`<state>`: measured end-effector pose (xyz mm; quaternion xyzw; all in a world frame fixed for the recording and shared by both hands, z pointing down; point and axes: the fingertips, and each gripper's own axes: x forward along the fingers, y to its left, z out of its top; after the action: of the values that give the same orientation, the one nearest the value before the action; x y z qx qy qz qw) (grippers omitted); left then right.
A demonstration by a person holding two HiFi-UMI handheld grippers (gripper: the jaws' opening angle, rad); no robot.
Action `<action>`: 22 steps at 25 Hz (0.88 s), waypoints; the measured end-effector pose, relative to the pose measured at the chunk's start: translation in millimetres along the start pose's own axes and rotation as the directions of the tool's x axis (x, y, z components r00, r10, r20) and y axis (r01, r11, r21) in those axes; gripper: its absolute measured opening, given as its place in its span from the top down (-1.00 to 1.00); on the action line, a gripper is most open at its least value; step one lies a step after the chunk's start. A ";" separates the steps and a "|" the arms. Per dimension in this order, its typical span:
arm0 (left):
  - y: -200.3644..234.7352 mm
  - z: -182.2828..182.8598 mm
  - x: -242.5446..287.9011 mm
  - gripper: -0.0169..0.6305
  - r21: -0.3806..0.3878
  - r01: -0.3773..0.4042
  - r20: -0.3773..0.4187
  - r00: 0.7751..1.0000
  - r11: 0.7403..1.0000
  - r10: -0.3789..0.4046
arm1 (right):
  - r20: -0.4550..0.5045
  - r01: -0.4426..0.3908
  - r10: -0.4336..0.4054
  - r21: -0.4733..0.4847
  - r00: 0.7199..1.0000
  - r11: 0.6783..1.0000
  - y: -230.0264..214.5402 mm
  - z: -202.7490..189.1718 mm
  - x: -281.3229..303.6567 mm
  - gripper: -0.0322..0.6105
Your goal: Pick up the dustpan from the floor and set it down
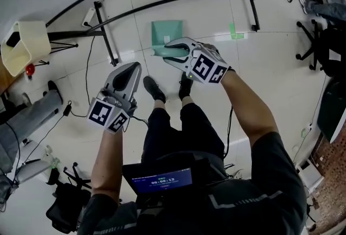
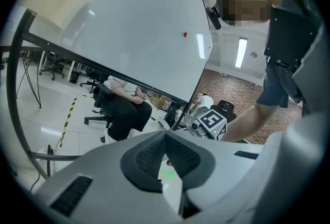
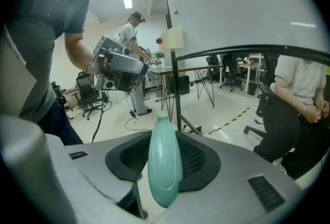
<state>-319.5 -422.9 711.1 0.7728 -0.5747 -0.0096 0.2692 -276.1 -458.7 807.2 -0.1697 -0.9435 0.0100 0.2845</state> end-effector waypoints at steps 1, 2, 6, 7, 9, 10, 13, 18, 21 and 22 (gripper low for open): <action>4.0 -7.5 2.5 0.87 -0.004 -0.002 -0.004 1.000 1.000 0.002 | -0.005 0.004 -0.004 0.005 1.000 1.000 -2.5 -9.6 7.1 0.40; 7.9 -14.6 4.4 0.87 -0.009 -0.005 -0.009 1.000 1.000 0.005 | -0.010 0.007 -0.007 0.011 1.000 1.000 -5.2 -18.1 13.6 0.40; 16.0 -32.5 8.9 0.87 -0.055 -0.011 -0.017 1.000 0.998 0.010 | 0.003 0.009 -0.010 0.033 1.000 0.999 -11.0 -37.6 30.1 0.40; 16.2 -33.8 10.7 0.87 -0.063 -0.010 -0.013 1.000 0.998 0.009 | 0.016 0.010 -0.010 0.038 1.000 0.999 -12.0 -37.2 31.4 0.40; 17.3 -35.7 15.9 0.87 -0.060 -0.009 -0.013 1.000 0.998 0.008 | 0.030 0.003 -0.004 0.027 1.000 1.000 -12.3 -35.2 34.3 0.40; 17.7 -36.6 18.7 0.87 -0.055 -0.008 -0.015 1.000 0.998 0.007 | 0.030 -0.003 0.002 0.015 1.000 1.000 -11.3 -34.8 35.3 0.40; 14.3 -38.1 22.8 0.87 -0.050 -0.002 -0.016 1.000 0.999 0.001 | 0.007 -0.006 0.006 -0.013 1.000 1.000 -5.3 -37.8 33.5 0.40; 10.3 -34.7 20.1 0.87 -0.057 -0.006 -0.014 1.000 0.998 0.005 | -0.052 0.002 -0.002 0.000 0.999 1.000 0.2 -43.8 31.5 0.40; 2.3 -29.2 17.3 0.87 -0.064 0.009 -0.016 1.000 0.998 -0.010 | -0.098 -0.019 0.018 -0.007 0.995 1.000 10.2 -48.4 27.2 0.34; -0.4 -27.5 16.2 0.87 -0.061 0.016 -0.018 1.000 0.998 -0.017 | -0.108 -0.023 0.022 -0.007 0.994 1.000 13.3 -49.8 25.0 0.29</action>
<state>-304.7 -426.2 739.2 0.7690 -0.5652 -0.0219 0.2979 -264.6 -441.9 860.8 -0.1816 -0.9248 0.0001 0.3344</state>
